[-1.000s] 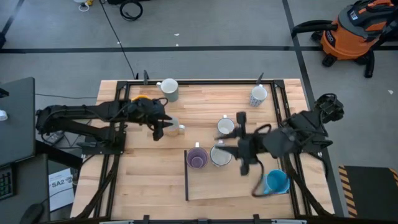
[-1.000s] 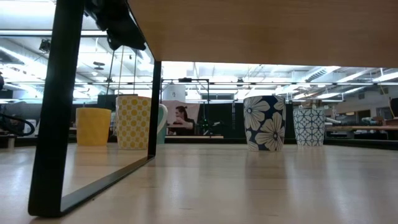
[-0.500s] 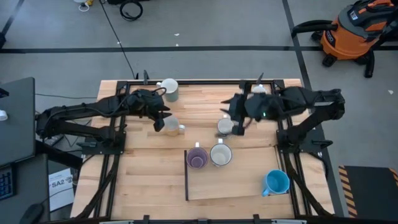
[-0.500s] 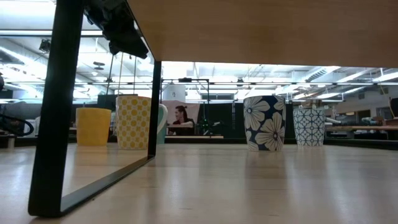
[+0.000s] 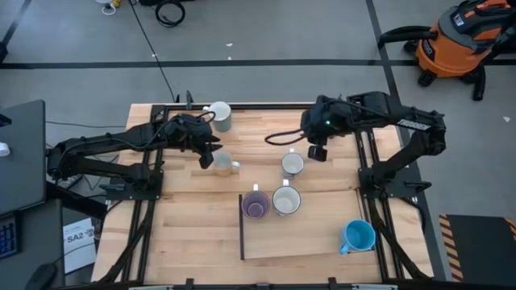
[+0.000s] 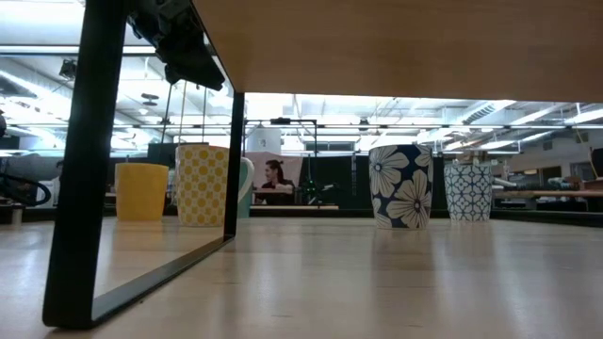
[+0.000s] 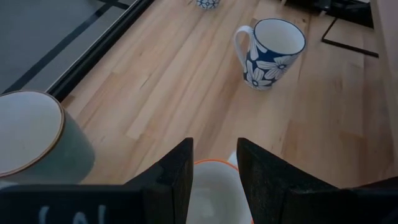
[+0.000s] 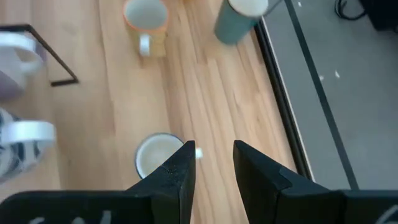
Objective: Place coffee mugs
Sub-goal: Put the green blue mug on the shelf
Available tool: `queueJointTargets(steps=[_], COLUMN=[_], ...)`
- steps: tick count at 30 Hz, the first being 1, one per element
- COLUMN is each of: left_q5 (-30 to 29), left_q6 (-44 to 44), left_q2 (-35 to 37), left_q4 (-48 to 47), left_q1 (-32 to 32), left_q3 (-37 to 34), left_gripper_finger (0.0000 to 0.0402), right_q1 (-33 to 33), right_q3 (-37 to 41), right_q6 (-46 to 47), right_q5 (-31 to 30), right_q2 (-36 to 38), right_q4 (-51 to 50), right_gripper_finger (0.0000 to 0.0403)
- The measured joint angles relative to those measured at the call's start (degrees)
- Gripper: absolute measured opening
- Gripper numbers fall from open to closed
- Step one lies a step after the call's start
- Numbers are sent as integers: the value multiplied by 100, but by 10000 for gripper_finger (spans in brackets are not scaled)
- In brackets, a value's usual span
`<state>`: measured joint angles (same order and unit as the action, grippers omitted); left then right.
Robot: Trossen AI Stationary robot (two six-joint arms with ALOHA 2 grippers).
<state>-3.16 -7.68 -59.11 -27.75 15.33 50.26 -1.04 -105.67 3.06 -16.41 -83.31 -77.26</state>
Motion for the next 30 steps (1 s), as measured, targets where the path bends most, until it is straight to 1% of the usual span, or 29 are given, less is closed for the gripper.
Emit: queueJointTargets(steps=[5, 8, 10, 18, 23, 26, 30], left_q5=[0, -2, 0, -6, -355, -457, -457], left_q6=[-2, -2, -4, -13, 1, 146, 458], left_q2=[0, 0, 0, -2, -2, -2, -6], left_q4=[2, 2, 2, 13, 100, 317, 668], left_q1=[-2, 0, -2, 0, 24, 211, 692], left_q3=[0, 0, 0, 0, 0, 2, 4], left_gripper_finger=[130, 130, 130, 130, 130, 130, 130], right_q1=[-247, -360, -434, -786, -1071, -1226, -1401], right_q3=[56, 315, 538, 1695, 2367, 2694, 2992], right_q6=[-49, -54, -62, -163, -176, -176, -216], right_q5=[5, 43, 184, 753, 1001, 1058, 1067], right_q2=[13, 139, 252, 780, 1015, 1064, 1042], right_q4=[-174, -169, -108, 909, 1595, 1952, 2245], right_gripper_finger=[115, 115, 115, 114, 114, 114, 114])
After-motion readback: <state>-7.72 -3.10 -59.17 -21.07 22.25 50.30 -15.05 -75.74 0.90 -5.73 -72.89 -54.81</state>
